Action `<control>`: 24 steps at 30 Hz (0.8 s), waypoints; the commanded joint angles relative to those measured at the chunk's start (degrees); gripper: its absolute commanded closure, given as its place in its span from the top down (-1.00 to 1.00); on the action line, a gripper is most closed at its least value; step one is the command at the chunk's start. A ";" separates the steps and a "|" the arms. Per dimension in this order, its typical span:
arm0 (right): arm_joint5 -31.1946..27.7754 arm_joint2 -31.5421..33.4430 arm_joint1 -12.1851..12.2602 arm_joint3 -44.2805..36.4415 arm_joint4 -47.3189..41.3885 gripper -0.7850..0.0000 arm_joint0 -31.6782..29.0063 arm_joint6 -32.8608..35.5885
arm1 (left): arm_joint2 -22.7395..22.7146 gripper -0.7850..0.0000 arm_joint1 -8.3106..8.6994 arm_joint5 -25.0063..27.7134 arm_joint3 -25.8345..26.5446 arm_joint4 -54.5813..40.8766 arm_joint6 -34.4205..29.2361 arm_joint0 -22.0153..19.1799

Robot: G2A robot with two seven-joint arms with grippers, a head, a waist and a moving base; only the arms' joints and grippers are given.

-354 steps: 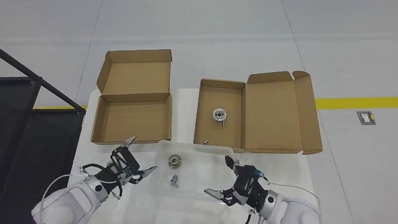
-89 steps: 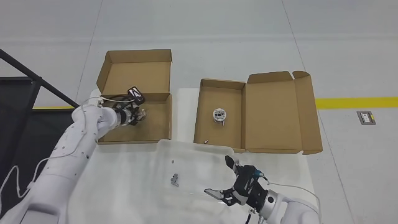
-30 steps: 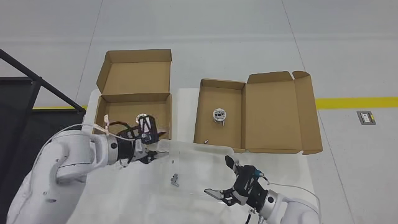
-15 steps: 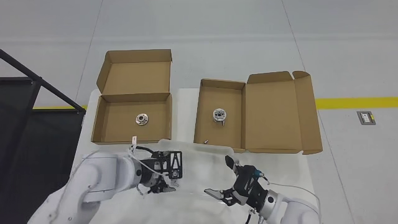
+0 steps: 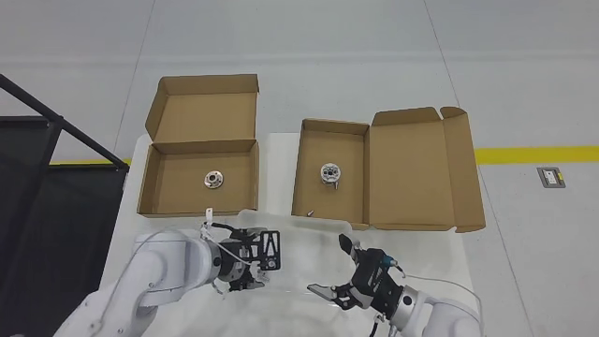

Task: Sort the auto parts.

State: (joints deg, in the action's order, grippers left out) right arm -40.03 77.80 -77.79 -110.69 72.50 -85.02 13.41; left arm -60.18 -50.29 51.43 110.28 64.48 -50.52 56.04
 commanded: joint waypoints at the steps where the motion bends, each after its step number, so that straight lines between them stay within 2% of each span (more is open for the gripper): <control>1: 0.00 0.01 0.00 0.00 0.00 1.00 -0.01 0.00 | 2.18 0.34 -0.42 -2.15 -0.73 0.70 -1.11 -0.65; 3: 0.00 0.01 0.00 0.00 0.00 1.00 -0.01 0.00 | 4.13 0.37 -0.94 -3.84 -1.71 -0.21 -2.46 -1.77; 6: 0.00 0.01 0.00 0.00 0.00 1.00 -0.01 0.00 | 7.02 0.23 -1.75 -6.23 -3.68 -1.47 -6.35 -4.08; 19: 0.00 0.01 0.00 0.00 0.00 1.00 -0.01 0.00 | 18.65 0.40 -4.96 -15.53 -13.49 -11.57 -17.86 -14.07; 24: 0.00 0.01 0.00 0.00 0.00 1.00 -0.01 0.00 | 23.00 0.29 -6.29 -18.83 -17.48 -12.65 -21.15 -17.27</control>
State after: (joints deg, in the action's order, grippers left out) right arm -40.03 77.80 -77.79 -110.69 72.50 -85.02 13.41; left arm -38.00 -56.24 33.24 93.83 52.33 -71.07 39.42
